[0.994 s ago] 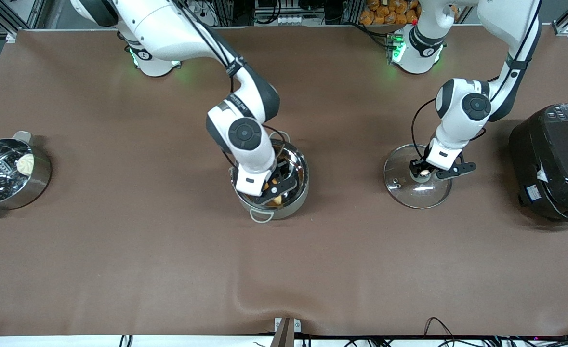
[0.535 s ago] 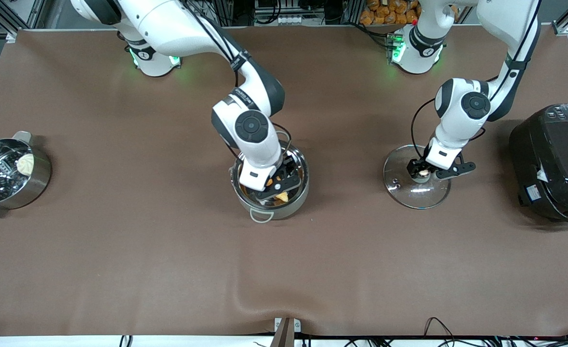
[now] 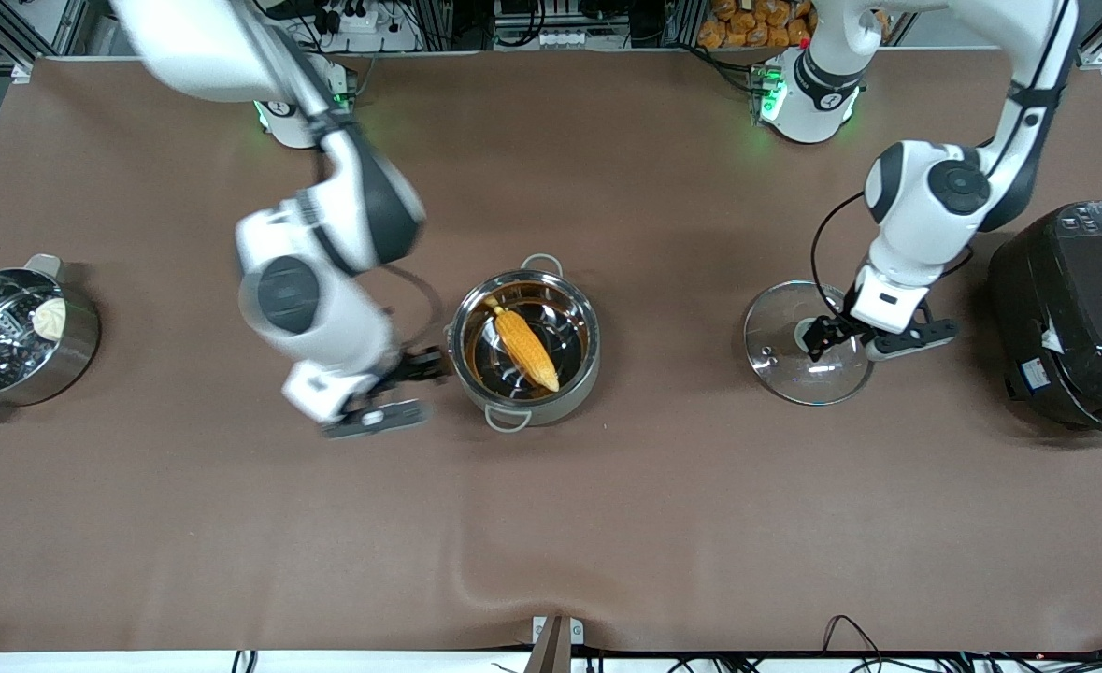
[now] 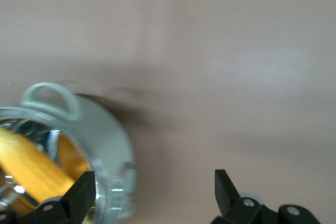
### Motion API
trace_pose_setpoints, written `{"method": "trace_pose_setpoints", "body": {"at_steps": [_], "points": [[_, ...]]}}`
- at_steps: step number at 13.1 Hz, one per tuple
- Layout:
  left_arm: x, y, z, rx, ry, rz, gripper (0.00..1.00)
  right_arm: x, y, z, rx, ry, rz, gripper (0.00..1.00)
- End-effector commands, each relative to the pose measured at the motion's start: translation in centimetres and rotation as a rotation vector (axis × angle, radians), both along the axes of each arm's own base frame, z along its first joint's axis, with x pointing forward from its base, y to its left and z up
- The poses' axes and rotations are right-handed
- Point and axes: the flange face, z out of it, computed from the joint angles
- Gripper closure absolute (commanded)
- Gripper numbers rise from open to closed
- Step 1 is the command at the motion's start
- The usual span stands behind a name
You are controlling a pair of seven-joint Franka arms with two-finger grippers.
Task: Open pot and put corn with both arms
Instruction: 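Release the lid on the table with the left gripper while the right gripper retracts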
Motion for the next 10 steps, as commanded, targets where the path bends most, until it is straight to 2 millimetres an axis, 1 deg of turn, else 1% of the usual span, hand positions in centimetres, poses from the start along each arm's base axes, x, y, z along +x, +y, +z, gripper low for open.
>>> {"method": "trace_pose_setpoints", "body": {"at_steps": [1,2,3,4,5,6,7,9,10], "points": [[2.9,0.0,5.8,0.030,0.070,-0.029,0.00,-1.5,-9.2,2.7,0.017,0.051,0.028,0.00],[3.4,0.0,7.2,0.039,0.086,-0.051,0.00,-2.4,-14.1,4.1,0.014,0.081,-0.007,0.00],[3.8,0.1,8.6,0.043,0.088,-0.071,0.00,-3.3,-17.0,5.6,0.014,0.103,-0.003,0.00],[4.1,0.3,9.8,0.050,0.097,-0.092,0.00,-3.8,-19.0,6.8,0.008,0.114,-0.001,0.00],[4.5,0.3,11.3,0.055,0.100,-0.112,0.00,-4.2,-21.8,7.9,0.010,0.117,-0.031,0.00],[4.9,0.4,12.9,0.059,0.111,-0.115,0.00,-4.7,-24.1,9.0,0.014,0.108,-0.043,0.00],[5.2,0.7,14.3,0.064,0.122,-0.126,0.00,-5.5,-26.1,10.1,0.017,0.092,-0.043,0.00],[5.6,1.6,16.7,0.072,0.116,-0.183,0.00,-7.7,-28.5,12.3,0.000,0.065,-0.052,0.00],[5.5,1.8,18.1,0.073,0.131,-0.180,0.00,-9.0,-29.1,13.2,-0.005,0.064,-0.063,0.00]]}}
